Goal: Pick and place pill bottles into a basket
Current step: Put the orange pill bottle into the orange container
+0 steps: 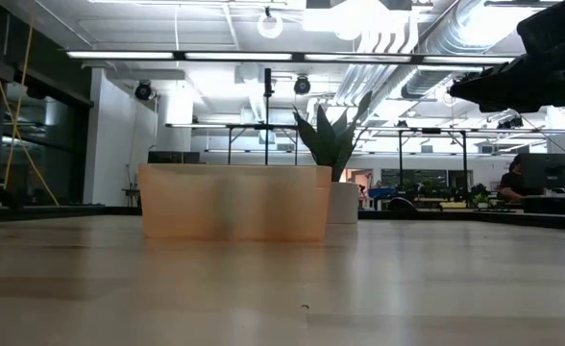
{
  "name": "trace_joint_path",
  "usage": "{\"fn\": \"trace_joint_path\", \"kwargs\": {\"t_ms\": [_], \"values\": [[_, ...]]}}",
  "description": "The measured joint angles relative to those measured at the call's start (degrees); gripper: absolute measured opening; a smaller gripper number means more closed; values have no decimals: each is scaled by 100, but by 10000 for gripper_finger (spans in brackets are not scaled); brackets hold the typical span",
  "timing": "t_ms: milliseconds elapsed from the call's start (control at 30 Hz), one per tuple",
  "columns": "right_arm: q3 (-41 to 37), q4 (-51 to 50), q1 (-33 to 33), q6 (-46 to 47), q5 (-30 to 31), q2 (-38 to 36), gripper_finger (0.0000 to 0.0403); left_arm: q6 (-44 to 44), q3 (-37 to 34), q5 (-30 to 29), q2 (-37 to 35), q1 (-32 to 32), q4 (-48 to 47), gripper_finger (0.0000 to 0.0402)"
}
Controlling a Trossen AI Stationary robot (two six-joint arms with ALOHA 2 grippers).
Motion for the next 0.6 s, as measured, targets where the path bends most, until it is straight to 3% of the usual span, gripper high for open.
{"fn": "trace_joint_path", "kwargs": {"t_ms": [133,300,500,600], "values": [[1,11,0,0,0,0,7,-739,-264,117,0,-288,14,182],[1,124,0,0,0,2,7,-1067,-1084,975,0,-465,233,196],[0,133,0,-2,0,0,7,-714,-1976,1706,4,-460,954,273],[2,133,0,-2,0,0,7,-454,-2114,1746,4,-441,976,315]]}}
